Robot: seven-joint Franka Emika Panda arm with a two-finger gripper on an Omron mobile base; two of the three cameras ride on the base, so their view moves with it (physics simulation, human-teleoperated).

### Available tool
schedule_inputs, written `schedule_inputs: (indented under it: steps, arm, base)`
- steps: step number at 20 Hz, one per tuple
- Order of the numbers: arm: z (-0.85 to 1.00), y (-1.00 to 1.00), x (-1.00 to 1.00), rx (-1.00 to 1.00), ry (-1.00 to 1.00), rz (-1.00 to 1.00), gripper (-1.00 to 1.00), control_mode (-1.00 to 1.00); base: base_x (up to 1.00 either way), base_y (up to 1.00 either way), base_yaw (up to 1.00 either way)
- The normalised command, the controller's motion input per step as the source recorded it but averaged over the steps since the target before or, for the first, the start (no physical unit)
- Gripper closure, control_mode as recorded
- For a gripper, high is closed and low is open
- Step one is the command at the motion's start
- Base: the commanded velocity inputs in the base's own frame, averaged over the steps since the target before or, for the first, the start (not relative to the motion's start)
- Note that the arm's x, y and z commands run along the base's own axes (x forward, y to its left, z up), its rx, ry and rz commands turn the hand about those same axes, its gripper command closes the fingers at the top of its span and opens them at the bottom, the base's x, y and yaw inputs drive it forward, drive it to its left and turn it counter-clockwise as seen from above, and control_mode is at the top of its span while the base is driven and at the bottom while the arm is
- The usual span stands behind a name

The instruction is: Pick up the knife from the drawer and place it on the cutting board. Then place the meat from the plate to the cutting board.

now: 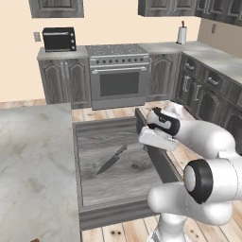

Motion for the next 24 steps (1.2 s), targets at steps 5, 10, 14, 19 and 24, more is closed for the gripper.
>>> schedule_inputs:
  steps: [5,10,14,19,24]
  arm:
    - [0.00,0.42,0.57,-0.02,0.08,-0.20,-1.00,-1.00]
    - [-0.03,0.24,0.59,-0.05,0.10,-0.16,-1.00,-1.00]
    - [-0.14,0.08,0.50,-0.06,0.08,-0.15,-1.00,-1.00]
    - [-0.35,0.17,0.44,-0.05,0.07,-0.17,-1.00,-1.00]
    - [-0.51,0.09,0.29,-0.01,0.04,-0.13,-1.00,-1.00]
  base:
    - [0.00,0.00,0.00]
    - [0.00,0.00,0.00]
    - [0.00,0.00,0.00]
    - [0.00,0.00,0.00]
    - [0.00,0.00,0.00]
